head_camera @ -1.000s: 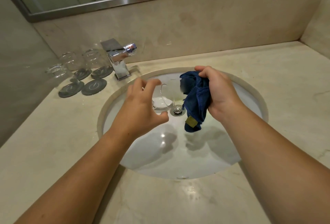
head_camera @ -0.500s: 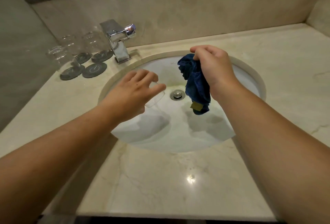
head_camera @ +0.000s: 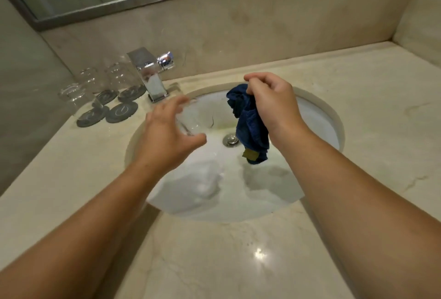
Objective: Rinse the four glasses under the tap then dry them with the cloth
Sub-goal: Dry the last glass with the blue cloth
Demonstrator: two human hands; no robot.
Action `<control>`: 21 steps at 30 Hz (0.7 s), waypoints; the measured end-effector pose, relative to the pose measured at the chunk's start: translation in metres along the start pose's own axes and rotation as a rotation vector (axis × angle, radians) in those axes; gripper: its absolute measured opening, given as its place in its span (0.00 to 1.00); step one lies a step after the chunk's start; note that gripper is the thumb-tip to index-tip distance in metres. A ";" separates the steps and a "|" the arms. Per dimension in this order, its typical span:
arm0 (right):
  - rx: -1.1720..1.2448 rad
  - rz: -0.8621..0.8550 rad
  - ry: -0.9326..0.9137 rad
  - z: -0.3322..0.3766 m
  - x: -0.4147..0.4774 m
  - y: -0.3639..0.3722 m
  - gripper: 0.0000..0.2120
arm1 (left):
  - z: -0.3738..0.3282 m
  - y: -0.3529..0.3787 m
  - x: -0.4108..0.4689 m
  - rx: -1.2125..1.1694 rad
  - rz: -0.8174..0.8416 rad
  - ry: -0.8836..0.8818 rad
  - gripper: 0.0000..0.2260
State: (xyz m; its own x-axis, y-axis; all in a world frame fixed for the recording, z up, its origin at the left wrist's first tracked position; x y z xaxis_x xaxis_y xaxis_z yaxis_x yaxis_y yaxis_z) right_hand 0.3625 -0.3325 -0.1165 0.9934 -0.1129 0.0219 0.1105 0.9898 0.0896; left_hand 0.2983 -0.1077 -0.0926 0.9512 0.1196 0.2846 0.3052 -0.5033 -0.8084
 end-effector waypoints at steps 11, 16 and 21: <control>-0.018 0.103 -0.268 0.029 -0.031 0.030 0.10 | 0.021 0.045 -0.016 -0.980 0.089 -0.510 0.17; -0.220 0.277 -0.434 0.027 -0.054 0.064 0.17 | 0.022 0.048 -0.020 -1.041 0.094 -0.535 0.21; -0.352 0.300 -0.519 0.024 -0.054 0.077 0.21 | 0.018 0.039 -0.020 -1.072 0.074 -0.481 0.22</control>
State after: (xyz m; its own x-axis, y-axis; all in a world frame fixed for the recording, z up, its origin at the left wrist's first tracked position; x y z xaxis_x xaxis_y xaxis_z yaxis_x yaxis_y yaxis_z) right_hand 0.3166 -0.2522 -0.0872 0.8486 0.2296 0.4766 -0.0751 0.9440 -0.3212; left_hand 0.2923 -0.1142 -0.1396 0.9545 0.2553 -0.1539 0.2718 -0.9574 0.0976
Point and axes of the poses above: each hand's wrist, its own x-axis towards the middle knuckle, its own y-axis out of the palm, z = x × y, the point moved 9 cm from there along x, towards the middle knuckle
